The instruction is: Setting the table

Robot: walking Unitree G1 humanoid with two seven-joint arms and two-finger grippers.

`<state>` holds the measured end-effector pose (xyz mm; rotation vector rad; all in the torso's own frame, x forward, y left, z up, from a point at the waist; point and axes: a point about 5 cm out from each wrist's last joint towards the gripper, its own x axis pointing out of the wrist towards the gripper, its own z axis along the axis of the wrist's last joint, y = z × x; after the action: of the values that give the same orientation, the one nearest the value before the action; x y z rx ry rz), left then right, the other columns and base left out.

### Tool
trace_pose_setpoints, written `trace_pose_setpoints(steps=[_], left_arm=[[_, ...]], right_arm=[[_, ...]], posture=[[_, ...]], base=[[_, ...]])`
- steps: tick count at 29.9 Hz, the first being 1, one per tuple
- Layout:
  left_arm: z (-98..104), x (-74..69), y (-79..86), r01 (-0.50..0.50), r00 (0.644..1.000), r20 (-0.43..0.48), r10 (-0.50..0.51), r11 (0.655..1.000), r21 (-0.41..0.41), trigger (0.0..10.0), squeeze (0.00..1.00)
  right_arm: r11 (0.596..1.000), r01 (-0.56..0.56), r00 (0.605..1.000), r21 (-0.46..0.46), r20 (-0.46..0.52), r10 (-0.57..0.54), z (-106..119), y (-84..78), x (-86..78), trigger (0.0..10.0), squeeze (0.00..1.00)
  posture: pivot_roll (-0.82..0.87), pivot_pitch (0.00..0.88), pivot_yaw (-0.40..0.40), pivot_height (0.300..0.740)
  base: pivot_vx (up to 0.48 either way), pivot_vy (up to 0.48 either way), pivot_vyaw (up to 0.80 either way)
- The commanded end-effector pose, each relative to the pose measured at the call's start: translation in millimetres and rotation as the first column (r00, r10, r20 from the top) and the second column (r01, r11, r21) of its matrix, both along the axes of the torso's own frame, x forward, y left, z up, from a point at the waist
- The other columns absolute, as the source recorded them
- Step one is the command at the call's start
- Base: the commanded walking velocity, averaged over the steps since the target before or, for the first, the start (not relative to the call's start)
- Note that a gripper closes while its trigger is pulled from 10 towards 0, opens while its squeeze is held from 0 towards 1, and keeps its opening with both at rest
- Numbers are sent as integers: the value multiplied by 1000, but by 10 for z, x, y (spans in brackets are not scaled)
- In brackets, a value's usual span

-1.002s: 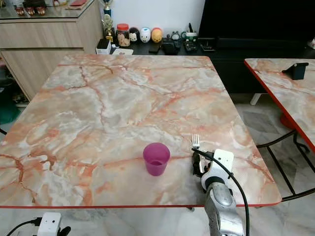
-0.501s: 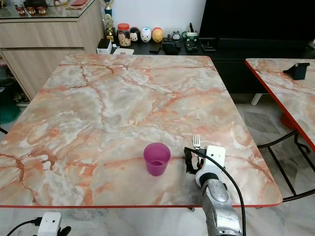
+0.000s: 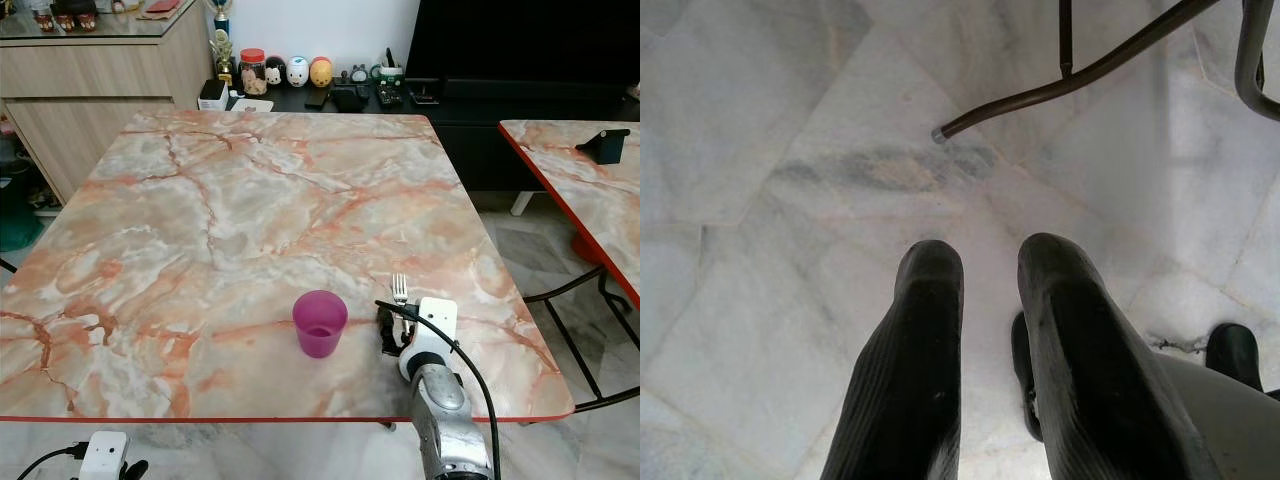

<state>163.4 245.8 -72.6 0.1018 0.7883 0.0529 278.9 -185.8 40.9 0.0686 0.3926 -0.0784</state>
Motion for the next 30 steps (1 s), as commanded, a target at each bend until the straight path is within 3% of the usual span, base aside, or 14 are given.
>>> trace_pose_setpoints(steps=[1, 15, 30], left_arm=[[-24, -32, -22, -3, 1000, -16, 2, 1000, -16, 10000, 0], [-44, -45, -70, 9, 1000, -27, -11, 999, -45, 10000, 0], [-53, -52, -93, 15, 999, -33, -17, 998, -53, 10000, 0]], right_arm=[[1000, 4, 996, -25, -88, -7, -131, -53, -71, 0, 0], [1000, -17, 994, -24, -108, 14, -142, -30, -56, 0, 0], [999, -5, 999, -37, -48, 3, -53, -27, -1, 0, 0]], posture=[[46, 0, -27, 724], [48, 0, -30, 724], [47, 0, -31, 724]], base=[[0, 0, 0], [0, 0, 0], [0, 0, 0]])
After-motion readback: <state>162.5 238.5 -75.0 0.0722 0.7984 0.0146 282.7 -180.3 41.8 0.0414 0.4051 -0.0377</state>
